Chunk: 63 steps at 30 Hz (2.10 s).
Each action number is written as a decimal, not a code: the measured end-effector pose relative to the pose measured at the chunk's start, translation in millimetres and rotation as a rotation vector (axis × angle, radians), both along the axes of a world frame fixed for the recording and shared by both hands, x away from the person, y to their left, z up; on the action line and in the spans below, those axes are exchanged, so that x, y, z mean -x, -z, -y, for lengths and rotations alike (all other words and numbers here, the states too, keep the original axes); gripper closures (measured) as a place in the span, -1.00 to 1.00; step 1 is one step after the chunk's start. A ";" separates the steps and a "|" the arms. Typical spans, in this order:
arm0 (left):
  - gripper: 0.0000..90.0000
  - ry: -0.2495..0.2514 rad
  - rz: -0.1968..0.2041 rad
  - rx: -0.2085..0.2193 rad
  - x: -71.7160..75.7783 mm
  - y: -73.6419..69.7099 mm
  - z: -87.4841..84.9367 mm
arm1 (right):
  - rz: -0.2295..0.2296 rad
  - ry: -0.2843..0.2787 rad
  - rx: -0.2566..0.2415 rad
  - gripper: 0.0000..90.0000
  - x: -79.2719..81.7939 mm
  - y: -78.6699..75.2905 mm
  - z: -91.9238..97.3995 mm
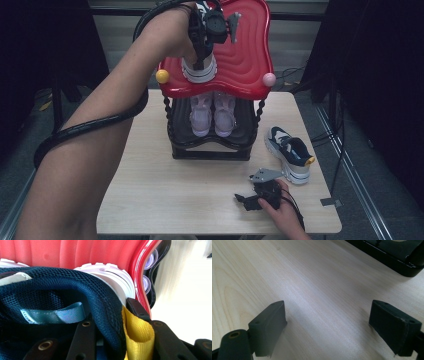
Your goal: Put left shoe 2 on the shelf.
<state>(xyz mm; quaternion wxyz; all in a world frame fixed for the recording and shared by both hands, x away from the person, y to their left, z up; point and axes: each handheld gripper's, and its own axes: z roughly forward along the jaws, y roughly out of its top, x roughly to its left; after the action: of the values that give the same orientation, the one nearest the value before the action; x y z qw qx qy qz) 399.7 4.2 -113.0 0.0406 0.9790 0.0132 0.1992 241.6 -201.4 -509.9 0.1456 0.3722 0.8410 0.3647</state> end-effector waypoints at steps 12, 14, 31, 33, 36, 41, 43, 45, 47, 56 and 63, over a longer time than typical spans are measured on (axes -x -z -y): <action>0.56 0.010 0.018 -0.024 2.0 0.8 0.0 | 0.001 -0.001 0.000 -0.71 -0.1 0.0 0.1; 0.56 0.005 0.015 -0.019 1.8 1.0 -0.1 | 0.000 0.001 0.000 -0.71 0.1 0.0 0.0; 0.45 -0.003 0.012 0.009 -0.5 -0.9 -2.7 | 0.000 0.000 0.000 -0.71 0.0 0.0 0.0; 0.40 -0.005 0.010 0.017 -0.8 -0.7 -2.8 | 0.000 0.000 0.000 -0.71 0.0 0.0 0.0; 0.34 -0.010 0.002 0.029 -1.9 -0.6 -3.1 | 0.000 0.000 0.000 -0.71 0.0 0.0 0.0; 0.28 -0.019 0.005 0.041 -2.4 -1.1 -3.3 | 0.000 0.000 0.000 -0.71 0.0 0.0 0.0; 0.27 -0.022 0.004 0.046 -2.5 -1.3 -3.6 | 0.000 0.000 0.000 -0.71 0.0 0.0 0.0; 0.23 -0.024 0.000 0.053 -2.7 -1.5 -3.9 | 0.000 0.000 0.000 -0.71 0.0 0.0 0.0; 0.19 -0.026 -0.001 0.060 -2.8 -2.2 -4.3 | 0.000 0.000 0.000 -0.71 0.0 0.0 0.0; 0.04 -0.050 0.013 0.089 -1.0 -8.1 -6.4 | 0.000 0.000 0.000 -0.71 0.0 0.0 0.0; -0.11 -0.083 0.006 0.122 -0.8 -9.9 -7.1 | 0.000 0.000 -0.001 -0.71 0.0 0.0 0.0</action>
<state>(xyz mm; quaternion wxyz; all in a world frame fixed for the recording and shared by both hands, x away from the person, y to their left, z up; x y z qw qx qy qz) 400.5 11.3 -103.1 0.0921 0.9727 0.0659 0.2027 241.6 -201.4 -510.0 0.1454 0.3722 0.8409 0.3649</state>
